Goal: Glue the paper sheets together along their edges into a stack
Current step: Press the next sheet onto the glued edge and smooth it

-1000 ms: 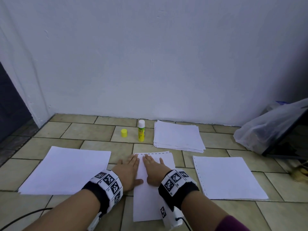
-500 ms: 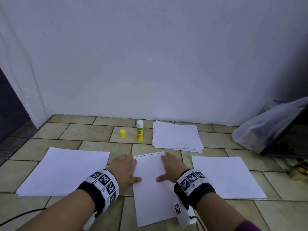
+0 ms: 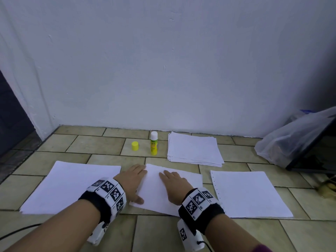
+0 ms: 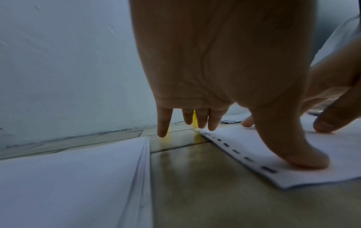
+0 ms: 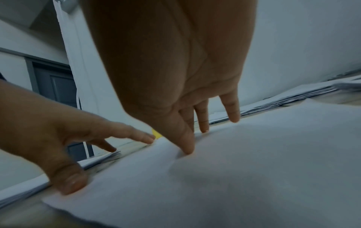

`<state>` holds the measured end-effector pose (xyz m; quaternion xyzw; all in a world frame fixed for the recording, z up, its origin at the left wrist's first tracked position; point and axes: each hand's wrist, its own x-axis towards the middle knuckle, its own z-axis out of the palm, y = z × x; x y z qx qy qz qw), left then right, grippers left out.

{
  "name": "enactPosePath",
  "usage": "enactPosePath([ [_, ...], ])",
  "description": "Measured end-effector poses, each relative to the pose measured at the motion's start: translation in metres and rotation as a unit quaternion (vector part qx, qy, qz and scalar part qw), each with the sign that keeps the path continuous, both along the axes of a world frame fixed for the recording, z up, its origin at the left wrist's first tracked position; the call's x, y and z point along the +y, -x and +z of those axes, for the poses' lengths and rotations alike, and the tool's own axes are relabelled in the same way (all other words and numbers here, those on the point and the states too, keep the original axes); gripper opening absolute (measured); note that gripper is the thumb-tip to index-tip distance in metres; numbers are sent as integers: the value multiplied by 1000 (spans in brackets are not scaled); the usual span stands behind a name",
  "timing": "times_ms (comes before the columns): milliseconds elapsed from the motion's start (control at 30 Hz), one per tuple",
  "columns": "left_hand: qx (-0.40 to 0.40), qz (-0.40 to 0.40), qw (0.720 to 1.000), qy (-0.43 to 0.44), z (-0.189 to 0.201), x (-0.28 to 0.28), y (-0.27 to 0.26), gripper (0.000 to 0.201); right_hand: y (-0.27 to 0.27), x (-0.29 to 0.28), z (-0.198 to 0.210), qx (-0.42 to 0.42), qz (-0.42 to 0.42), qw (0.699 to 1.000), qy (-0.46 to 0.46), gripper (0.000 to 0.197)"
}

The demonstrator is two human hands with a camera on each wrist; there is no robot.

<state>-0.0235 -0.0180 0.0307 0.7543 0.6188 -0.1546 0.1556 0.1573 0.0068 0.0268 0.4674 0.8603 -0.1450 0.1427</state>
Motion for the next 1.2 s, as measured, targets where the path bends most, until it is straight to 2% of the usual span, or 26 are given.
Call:
enactPosePath([
  [67,24,-3,999,42,-6,2,4,103,-3,2,0,8,0,1000,-1,71],
  [167,31,-2,996,78,-12,3,7,103,-17,8,2,9,-47,999,14,75],
  [300,27,3,995,97,-14,2,6,102,-49,18,0,-10,-129,990,46,114],
  [433,12,7,994,108,-15,4,4,102,-70,20,0,7,-182,982,48,135],
  [567,6,11,994,112,-17,5,5,103,-70,18,2,35,-190,980,36,142],
  [733,9,11,994,112,-19,5,6,103,-72,19,4,80,-189,978,27,141],
  [800,10,10,994,110,-19,5,6,103,-76,21,4,131,-197,971,45,138],
  [867,12,10,994,110,-19,5,6,102,-81,22,5,216,-212,952,51,132],
  [933,11,10,994,110,-18,4,6,102,-85,20,7,310,-231,922,20,118],
  [1000,9,10,994,109,-18,3,6,101,-88,17,10,357,-250,900,-11,98],
  [1067,8,11,994,108,-19,3,5,101,-89,12,12,333,-255,908,-6,66],
  [1133,4,15,994,104,-19,3,5,102,-91,7,11,282,-231,931,38,37],
  [1200,2,21,995,101,-20,3,4,102,-92,3,8,266,-213,936,87,28],
])
